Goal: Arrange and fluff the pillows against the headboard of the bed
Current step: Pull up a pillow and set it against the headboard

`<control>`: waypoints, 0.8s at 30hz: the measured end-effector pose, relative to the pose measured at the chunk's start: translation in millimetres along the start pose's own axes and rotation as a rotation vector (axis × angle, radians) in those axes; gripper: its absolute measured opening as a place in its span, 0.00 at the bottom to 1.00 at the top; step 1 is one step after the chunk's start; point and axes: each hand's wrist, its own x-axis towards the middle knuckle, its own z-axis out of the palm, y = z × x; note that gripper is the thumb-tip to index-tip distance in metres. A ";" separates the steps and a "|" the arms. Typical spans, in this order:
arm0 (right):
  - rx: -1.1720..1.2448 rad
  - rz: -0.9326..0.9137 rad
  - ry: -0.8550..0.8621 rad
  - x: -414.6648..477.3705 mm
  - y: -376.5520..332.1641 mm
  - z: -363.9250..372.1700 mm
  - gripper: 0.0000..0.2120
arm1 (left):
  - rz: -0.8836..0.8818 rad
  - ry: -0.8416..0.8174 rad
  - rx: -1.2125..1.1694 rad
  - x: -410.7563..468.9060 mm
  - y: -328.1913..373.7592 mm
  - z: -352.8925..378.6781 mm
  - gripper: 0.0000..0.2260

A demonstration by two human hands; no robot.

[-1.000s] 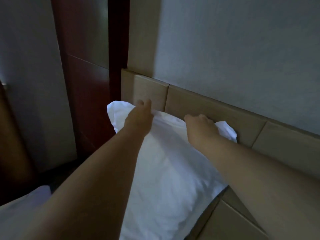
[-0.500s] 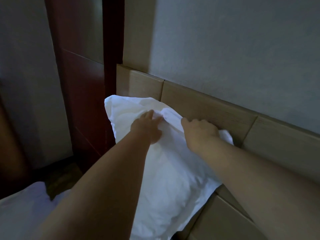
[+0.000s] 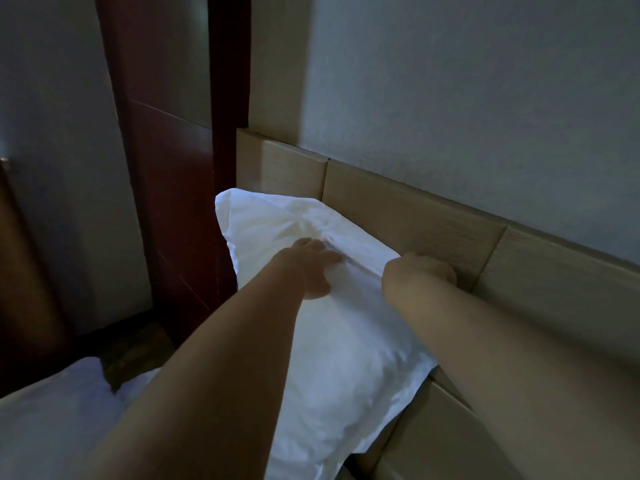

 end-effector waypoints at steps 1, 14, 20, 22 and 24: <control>-0.035 -0.010 0.049 -1.5 1.0 1.9 0.23 | 0.008 0.018 0.008 -3.2 1.9 -1.0 0.29; 0.206 -0.370 0.531 -65.3 56.2 -11.6 0.16 | 0.004 0.125 0.011 -56.4 104.5 -48.6 0.21; 0.390 -0.548 0.409 -145.8 135.8 17.2 0.14 | -0.034 0.053 0.171 -147.9 175.8 -74.6 0.20; 0.402 -0.595 0.361 -180.6 160.8 33.1 0.12 | -0.091 0.018 0.185 -187.9 204.7 -75.5 0.19; 0.432 -0.636 0.297 -212.5 179.2 51.4 0.10 | -0.139 -0.019 0.190 -227.6 234.1 -73.6 0.18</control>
